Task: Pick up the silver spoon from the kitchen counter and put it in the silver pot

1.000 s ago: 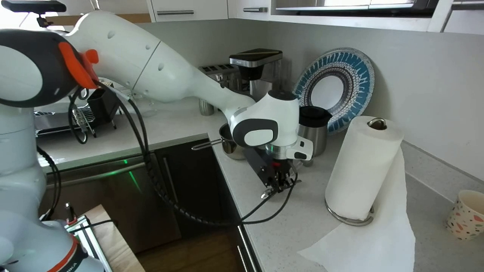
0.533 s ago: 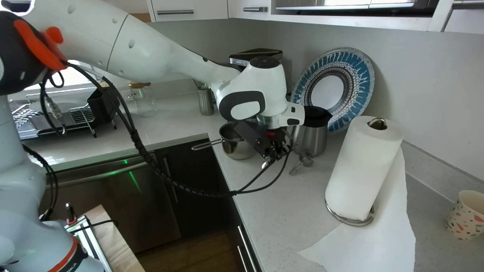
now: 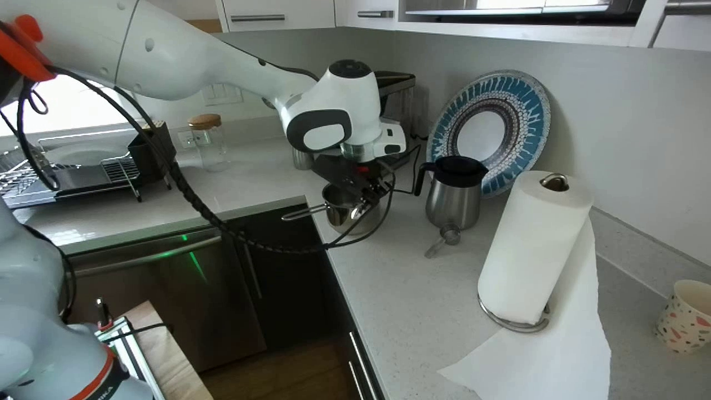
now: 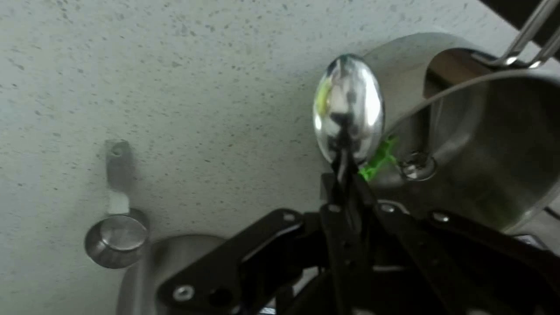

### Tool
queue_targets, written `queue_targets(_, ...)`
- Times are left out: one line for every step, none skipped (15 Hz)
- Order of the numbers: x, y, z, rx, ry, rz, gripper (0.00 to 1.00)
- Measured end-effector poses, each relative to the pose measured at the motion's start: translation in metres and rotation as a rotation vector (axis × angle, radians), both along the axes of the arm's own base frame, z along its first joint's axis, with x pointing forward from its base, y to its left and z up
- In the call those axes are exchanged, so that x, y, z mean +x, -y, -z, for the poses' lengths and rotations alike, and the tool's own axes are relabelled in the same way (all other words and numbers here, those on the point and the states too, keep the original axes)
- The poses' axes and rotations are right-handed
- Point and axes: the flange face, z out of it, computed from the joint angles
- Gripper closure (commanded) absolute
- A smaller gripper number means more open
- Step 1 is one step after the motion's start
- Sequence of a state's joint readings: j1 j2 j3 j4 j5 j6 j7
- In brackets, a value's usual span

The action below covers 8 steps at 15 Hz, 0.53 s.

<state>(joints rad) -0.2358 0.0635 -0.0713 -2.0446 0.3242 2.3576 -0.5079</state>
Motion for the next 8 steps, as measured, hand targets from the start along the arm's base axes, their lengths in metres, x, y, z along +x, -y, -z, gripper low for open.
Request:
queue_targets(-0.001,-0.009,-0.002,0.008,0.007,-0.044,0.98)
queue_targets(-0.002,-0.016,-0.005,0.019,0.018,-0.081,0.98)
queue_targets(-0.002,-0.021,-0.006,0.033,0.029,-0.113,0.98)
queue_targets(-0.003,-0.026,-0.008,0.048,0.039,-0.139,0.98)
queue_targets(-0.002,-0.029,-0.009,0.066,0.047,-0.159,0.98)
queue_targets(-0.002,-0.031,-0.01,0.084,0.06,-0.171,0.98)
queue_targets(-0.001,-0.032,-0.011,0.105,0.071,-0.18,0.98)
queue_targets(-0.001,-0.033,-0.012,0.125,0.083,-0.183,0.98)
